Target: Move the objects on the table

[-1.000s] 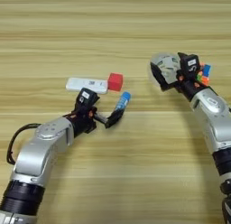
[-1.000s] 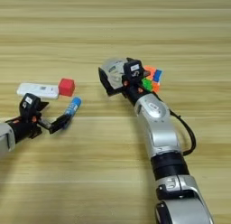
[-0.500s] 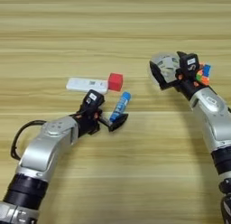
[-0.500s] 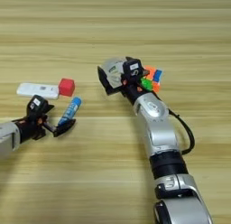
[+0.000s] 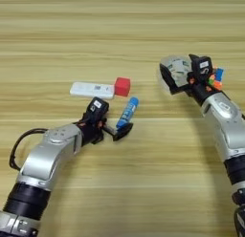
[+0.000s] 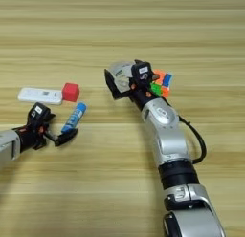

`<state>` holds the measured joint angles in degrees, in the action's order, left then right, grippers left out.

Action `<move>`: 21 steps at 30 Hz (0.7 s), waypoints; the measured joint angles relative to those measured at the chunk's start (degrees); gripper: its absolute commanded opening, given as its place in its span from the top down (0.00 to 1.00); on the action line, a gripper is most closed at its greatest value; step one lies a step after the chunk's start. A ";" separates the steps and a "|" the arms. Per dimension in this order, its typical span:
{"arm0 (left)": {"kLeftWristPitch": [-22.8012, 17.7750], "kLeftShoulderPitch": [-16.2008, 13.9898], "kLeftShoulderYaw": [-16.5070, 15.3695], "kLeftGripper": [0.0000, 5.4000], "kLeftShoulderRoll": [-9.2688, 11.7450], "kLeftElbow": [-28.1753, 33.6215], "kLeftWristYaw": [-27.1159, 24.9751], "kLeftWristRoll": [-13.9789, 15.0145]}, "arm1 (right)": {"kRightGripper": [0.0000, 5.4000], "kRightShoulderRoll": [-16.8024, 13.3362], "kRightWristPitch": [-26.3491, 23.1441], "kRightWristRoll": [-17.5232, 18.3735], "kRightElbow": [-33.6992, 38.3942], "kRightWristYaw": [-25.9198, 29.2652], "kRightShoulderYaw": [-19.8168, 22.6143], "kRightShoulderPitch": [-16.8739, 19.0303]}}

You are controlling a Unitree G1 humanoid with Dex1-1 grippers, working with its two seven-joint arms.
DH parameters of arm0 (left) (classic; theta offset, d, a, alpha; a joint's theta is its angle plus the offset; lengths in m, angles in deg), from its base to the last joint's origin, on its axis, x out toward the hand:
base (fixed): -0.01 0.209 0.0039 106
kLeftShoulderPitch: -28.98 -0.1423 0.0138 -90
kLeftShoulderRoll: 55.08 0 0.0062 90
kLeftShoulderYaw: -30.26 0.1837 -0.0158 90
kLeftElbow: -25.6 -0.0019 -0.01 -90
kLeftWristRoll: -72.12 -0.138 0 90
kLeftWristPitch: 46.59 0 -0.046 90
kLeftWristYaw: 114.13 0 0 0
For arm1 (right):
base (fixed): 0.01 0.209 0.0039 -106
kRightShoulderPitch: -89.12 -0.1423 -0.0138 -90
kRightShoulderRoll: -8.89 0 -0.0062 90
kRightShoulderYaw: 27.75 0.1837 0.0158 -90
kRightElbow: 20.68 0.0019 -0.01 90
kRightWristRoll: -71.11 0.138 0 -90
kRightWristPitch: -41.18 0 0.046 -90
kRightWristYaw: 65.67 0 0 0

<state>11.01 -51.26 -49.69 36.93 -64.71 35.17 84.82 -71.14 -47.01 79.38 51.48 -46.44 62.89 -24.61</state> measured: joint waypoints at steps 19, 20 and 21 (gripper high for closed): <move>-0.41 -0.04 0.53 0.00 0.69 0.09 0.00 -0.31 | 0.00 0.00 -0.02 0.57 0.01 -0.03 0.01 0.00; -0.40 -0.04 0.53 0.00 0.69 0.08 0.00 -0.41 | 0.00 0.00 -0.02 0.59 0.01 -0.03 0.01 0.00; -0.38 -0.03 0.53 0.00 0.67 0.07 0.00 -0.60 | 0.00 0.00 -0.02 0.60 0.01 -0.03 0.01 0.00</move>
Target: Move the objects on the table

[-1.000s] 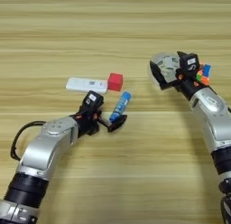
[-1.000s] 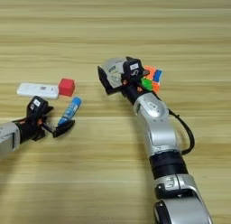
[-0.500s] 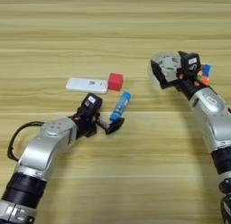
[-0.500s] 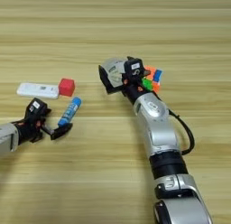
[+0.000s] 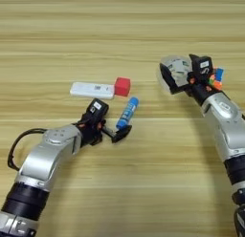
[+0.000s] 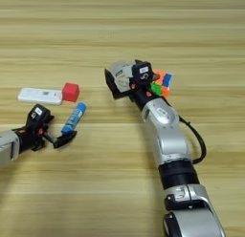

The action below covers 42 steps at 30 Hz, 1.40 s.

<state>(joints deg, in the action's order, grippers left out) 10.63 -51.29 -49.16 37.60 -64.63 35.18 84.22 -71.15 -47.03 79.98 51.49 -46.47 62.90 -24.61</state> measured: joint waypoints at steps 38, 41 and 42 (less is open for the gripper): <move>0.03 0.04 -0.04 0.60 -0.38 -0.52 -0.03 -0.40 | 0.00 -0.01 0.00 0.38 0.00 -0.06 0.11 -0.04; 0.02 0.04 -0.05 0.66 -0.38 -0.58 -0.04 -0.40 | 0.00 -0.01 0.00 0.38 0.00 -0.07 0.11 -0.11; 0.01 0.04 -0.04 0.68 -0.38 -0.60 -0.05 -0.40 | 0.00 -0.01 0.00 0.38 0.00 -0.07 0.11 -0.15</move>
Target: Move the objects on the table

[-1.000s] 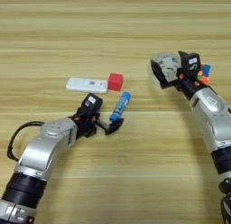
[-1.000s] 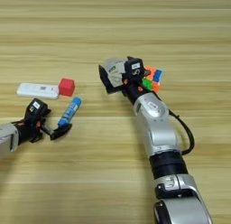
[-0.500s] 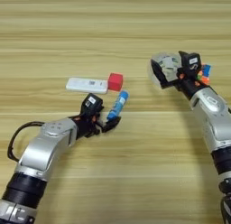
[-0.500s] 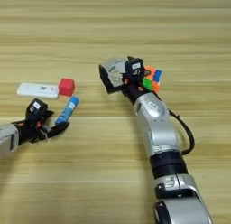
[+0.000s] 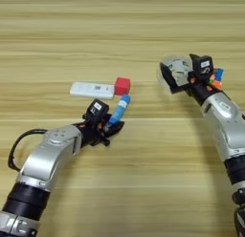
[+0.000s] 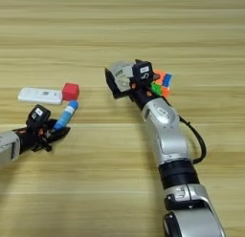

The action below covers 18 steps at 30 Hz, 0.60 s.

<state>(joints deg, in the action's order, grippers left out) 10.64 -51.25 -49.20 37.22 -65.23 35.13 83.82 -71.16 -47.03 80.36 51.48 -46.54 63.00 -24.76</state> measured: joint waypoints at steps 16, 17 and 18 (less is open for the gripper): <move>1.35 0.14 -1.55 0.76 -1.21 -1.42 0.58 -0.02 | 0.00 0.03 0.00 0.00 -0.02 -0.01 -0.02 -0.07; 1.64 0.17 -1.79 0.76 -1.41 -1.45 0.66 -0.01 | 0.00 0.03 0.00 0.00 -0.05 -0.01 -0.03 -0.08; 1.89 0.27 -2.06 0.76 -1.55 -1.49 0.72 0.00 | 0.00 0.04 0.00 0.00 -0.10 0.00 -0.03 -0.08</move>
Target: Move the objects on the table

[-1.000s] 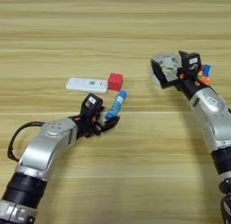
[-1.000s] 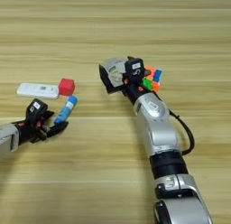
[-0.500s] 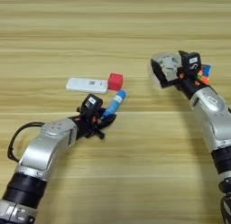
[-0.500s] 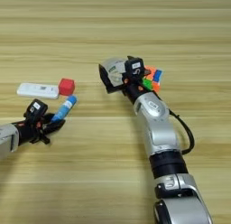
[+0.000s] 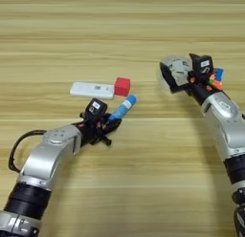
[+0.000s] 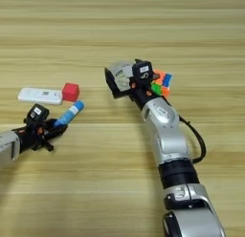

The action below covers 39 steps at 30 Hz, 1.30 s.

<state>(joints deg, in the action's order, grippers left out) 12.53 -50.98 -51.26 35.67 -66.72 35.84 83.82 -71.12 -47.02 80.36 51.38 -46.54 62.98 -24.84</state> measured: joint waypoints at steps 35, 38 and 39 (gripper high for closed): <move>6.93 3.19 -3.87 0.76 -4.30 0.70 0.44 0.36 | 0.00 4.41 -5.17 5.29 -1.97 6.36 -0.87 0.01; 7.04 3.84 -3.97 0.76 -4.51 0.47 0.60 0.36 | 0.00 5.01 -6.02 5.75 -1.97 6.57 -0.90 0.00; 7.07 4.09 -3.98 0.76 -4.60 0.47 0.61 0.36 | 0.00 5.19 -6.40 6.21 -1.97 6.73 -0.82 0.01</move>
<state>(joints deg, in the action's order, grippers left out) 19.61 -46.89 -55.24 31.08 -66.26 36.45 84.18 -65.93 -53.42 86.57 49.41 -39.82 62.15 -24.83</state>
